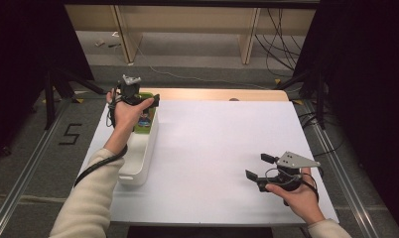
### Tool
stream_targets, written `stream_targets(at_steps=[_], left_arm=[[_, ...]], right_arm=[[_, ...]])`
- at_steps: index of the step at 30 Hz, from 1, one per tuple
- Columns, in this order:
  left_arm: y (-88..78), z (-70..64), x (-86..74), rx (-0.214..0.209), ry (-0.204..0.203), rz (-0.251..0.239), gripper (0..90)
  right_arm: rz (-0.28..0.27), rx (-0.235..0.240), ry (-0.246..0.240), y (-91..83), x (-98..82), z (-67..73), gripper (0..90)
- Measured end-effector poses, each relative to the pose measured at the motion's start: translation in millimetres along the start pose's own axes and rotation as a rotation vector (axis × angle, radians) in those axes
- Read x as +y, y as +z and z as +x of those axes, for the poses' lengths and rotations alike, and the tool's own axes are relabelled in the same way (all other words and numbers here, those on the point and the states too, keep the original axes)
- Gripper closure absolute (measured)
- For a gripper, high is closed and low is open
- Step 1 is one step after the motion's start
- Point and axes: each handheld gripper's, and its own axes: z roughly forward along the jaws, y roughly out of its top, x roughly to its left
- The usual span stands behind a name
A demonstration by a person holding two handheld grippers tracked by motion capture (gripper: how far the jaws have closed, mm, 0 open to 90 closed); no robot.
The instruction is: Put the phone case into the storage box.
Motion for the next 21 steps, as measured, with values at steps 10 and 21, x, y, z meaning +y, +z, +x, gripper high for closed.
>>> stream_targets(at_steps=[10,21], left_arm=[[-15.2,-0.4,-1.4,-0.027,0.006,-0.017,0.0],[-22.6,2.4,-8.0,-0.057,-0.011,-0.007,1.1]], right_arm=[[-0.001,-0.004,-0.002,-0.2,0.2,0.2,16.4],[-0.002,-0.006,-0.003,-0.5,0.1,0.0,16.4]])
